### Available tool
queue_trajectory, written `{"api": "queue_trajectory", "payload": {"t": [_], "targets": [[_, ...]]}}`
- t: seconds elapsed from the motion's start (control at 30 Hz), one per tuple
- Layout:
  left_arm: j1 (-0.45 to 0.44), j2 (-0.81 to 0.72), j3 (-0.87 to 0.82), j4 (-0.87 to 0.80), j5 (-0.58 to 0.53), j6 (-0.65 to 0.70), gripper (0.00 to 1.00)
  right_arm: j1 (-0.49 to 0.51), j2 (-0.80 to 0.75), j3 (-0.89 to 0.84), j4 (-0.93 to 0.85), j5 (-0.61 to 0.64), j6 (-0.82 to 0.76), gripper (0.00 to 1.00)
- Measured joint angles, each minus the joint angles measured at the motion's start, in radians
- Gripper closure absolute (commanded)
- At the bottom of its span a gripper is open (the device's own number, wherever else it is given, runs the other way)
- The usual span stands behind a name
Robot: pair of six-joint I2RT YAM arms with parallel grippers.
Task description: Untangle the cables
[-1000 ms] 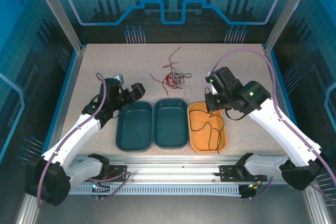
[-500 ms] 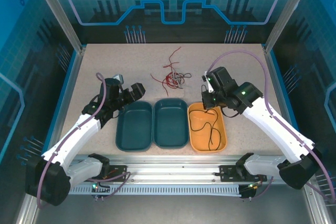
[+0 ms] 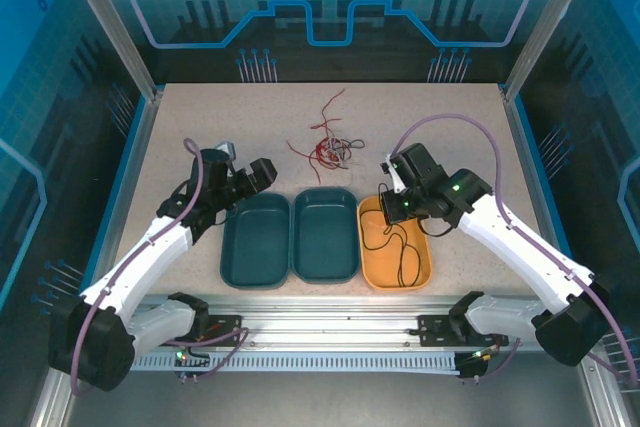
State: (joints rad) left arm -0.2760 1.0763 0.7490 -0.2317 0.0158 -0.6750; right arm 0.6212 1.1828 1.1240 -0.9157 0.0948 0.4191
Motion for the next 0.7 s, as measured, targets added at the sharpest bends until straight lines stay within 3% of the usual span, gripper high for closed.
{"api": "queue_trajectory", "payload": {"t": [0.37, 0.7], "targets": [[0.000, 0.029, 0.000, 0.001, 0.001, 0.000, 0.01, 0.031, 0.063, -0.056, 0.001, -0.006, 0.007, 1.00], [0.000, 0.043, 0.000, 0.002, 0.007, 0.000, 0.01, 0.032, 0.218, -0.066, -0.002, -0.006, 0.007, 1.00]]}}
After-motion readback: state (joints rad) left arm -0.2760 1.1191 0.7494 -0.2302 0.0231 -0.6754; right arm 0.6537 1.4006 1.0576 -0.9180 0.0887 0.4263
